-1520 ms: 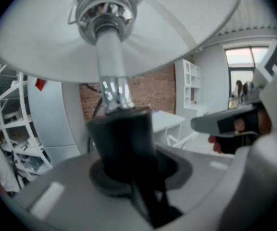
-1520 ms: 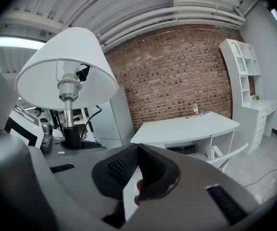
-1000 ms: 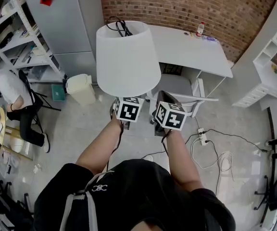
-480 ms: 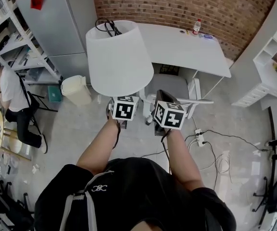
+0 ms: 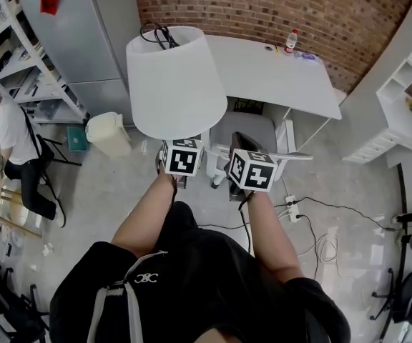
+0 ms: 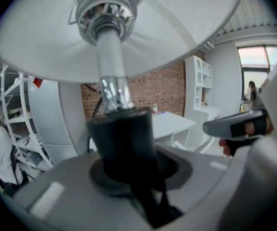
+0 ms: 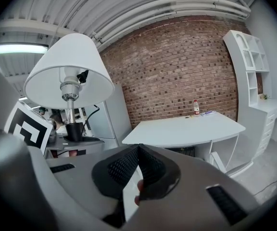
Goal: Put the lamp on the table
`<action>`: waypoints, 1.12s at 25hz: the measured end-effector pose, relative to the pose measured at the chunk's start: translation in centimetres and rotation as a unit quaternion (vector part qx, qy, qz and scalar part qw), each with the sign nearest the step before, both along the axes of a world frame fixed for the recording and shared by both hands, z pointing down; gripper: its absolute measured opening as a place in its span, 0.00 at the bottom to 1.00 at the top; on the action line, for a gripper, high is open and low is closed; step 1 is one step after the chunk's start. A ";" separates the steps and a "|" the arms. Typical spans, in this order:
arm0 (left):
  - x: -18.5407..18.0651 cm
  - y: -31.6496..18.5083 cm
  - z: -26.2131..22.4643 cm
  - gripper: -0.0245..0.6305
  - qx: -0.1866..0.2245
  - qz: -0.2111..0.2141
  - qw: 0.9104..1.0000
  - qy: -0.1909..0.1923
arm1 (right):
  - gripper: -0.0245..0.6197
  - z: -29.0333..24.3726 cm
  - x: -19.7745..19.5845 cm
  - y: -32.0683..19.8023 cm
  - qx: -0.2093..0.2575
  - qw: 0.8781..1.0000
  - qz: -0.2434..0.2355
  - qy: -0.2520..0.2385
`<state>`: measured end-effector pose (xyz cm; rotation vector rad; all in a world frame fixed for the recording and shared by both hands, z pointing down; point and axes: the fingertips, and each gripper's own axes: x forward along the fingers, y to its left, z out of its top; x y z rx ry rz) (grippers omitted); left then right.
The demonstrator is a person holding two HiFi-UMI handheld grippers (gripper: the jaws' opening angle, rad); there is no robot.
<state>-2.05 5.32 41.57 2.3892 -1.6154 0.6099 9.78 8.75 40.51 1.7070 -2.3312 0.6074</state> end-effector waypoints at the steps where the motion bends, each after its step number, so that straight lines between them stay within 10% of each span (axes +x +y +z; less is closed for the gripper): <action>1: 0.1 -0.3 0.0 0.21 0.000 0.001 1.000 0.000 | 0.03 -0.1 0.0 -0.4 0.002 1.000 0.000 -0.001; 28: 1.7 -30.0 1.7 0.21 -0.005 0.084 0.996 0.011 | 0.03 -1.1 0.7 -27.7 0.007 0.997 0.074 -0.025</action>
